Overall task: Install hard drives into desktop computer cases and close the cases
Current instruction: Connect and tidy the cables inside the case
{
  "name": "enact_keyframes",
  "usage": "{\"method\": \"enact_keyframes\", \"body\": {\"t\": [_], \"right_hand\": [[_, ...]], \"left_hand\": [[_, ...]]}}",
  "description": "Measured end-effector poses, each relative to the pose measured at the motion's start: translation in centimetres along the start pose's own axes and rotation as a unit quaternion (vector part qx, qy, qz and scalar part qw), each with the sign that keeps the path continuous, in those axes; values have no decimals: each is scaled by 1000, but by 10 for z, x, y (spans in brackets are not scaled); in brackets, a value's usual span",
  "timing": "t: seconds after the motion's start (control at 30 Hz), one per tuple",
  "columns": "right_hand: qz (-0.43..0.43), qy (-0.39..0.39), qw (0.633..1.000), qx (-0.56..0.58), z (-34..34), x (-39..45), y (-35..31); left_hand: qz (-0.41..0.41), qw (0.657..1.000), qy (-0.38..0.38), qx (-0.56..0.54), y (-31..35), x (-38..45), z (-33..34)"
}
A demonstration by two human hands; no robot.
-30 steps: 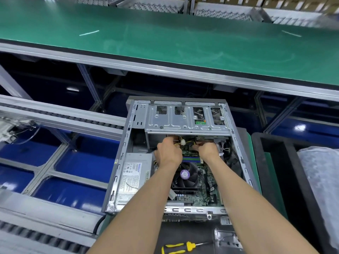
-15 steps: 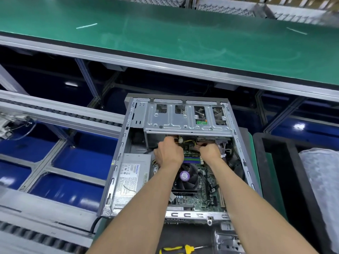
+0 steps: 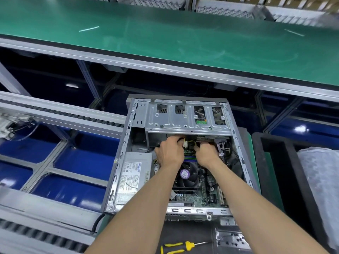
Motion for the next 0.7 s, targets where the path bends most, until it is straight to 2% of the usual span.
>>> {"method": "enact_keyframes", "body": {"t": [0.1,0.17,0.27,0.43,0.5,0.7], "right_hand": [[-26,-45,998,-28,6,-13,-4],[-34,-32,999,-20,3,-20,-5],[-55,34,995,72,-12,-23,-7],[-22,-53,958,281,2,-29,-12],[-42,-22,960,277,0,-24,-13],[-13,28,973,229,3,-14,1]], "left_hand": [[-6,1000,7,-21,-3,1,0],[-11,999,13,-29,-3,2,-1],[-9,999,14,-31,-3,3,0],[-1,1000,3,-16,-3,3,4],[0,1000,-3,-14,-4,3,6],[-48,999,-23,-4,-13,6,12]]}}
Point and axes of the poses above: each hand's wrist, its own x-axis towards the middle knuckle, its own z-axis out of the palm, y = z × x, the point moved 9 cm from there along x, towards the middle knuckle, and after that the axes turned 8 degrees about y, right-handed, at the moved point
